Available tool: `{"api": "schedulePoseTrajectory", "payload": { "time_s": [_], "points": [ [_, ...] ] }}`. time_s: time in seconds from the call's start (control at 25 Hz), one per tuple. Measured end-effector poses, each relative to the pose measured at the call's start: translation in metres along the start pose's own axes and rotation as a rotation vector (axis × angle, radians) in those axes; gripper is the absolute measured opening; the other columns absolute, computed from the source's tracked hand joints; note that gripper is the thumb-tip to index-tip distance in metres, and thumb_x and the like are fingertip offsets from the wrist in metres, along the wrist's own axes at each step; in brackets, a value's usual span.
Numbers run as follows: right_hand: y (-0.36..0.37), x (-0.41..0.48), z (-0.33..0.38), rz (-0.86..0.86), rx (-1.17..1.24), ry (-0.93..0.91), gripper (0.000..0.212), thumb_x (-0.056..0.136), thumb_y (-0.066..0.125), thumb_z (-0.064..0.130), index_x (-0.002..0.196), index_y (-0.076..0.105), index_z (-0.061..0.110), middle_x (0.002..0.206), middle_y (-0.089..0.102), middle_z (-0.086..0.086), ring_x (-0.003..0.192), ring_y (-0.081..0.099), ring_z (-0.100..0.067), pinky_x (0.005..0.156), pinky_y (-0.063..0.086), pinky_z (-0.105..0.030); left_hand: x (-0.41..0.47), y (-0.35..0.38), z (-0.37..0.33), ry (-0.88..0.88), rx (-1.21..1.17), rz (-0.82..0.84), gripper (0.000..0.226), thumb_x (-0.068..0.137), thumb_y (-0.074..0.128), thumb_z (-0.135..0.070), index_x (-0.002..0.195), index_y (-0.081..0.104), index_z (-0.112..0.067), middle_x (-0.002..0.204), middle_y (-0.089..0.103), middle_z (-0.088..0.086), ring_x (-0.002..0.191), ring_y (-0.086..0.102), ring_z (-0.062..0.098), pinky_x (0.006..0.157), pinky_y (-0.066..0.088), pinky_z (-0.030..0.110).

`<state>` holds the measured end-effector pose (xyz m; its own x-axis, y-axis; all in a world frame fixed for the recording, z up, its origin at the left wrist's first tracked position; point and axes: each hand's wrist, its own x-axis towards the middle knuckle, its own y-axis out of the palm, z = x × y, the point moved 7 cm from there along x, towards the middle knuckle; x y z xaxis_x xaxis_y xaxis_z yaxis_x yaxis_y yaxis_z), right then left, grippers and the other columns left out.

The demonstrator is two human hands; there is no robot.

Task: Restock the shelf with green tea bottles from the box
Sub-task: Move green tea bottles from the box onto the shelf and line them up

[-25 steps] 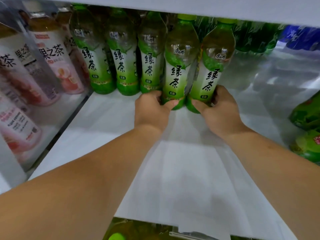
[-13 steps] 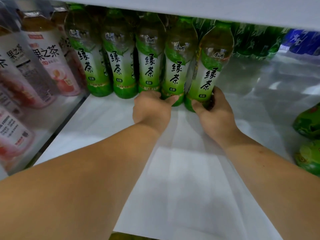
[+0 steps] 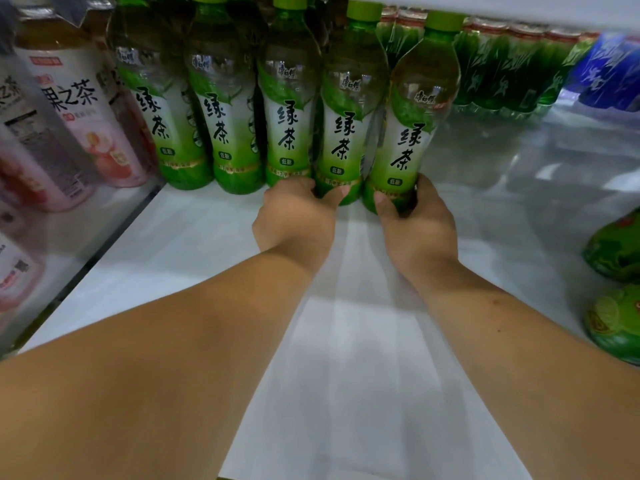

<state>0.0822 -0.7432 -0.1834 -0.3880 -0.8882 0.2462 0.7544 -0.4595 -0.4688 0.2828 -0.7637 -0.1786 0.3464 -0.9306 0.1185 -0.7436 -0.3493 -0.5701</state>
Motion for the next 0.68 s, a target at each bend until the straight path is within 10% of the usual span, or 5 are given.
{"api": "schedulePoseTrajectory", "payload": {
  "time_s": [0.44,0.68],
  "points": [
    [-0.004,-0.003,0.006,0.095,-0.048,0.121,0.039,0.096,0.063,0.040,0.130,0.056,0.022,0.107,0.060,0.007,0.097,0.057,-0.016,0.079,0.040,-0.024,-0.012,-0.007,-0.007,0.123,-0.024,0.168,0.022,0.088,0.065,-0.042,0.097,0.068,-0.023,0.095,0.070,-0.004,0.092,0.063,0.026,0.078,0.049,0.030],
    [-0.022,-0.040,0.011,0.075,0.159,0.349,0.066,0.093,0.068,0.039,0.150,0.042,0.018,0.113,0.061,0.005,0.104,0.058,-0.017,0.086,0.040,-0.027,-0.036,-0.027,0.000,0.009,-0.214,0.430,0.063,0.090,0.067,-0.048,0.146,0.047,-0.025,0.125,0.060,-0.008,0.112,0.059,0.016,0.089,0.049,0.028]
  ]
}}
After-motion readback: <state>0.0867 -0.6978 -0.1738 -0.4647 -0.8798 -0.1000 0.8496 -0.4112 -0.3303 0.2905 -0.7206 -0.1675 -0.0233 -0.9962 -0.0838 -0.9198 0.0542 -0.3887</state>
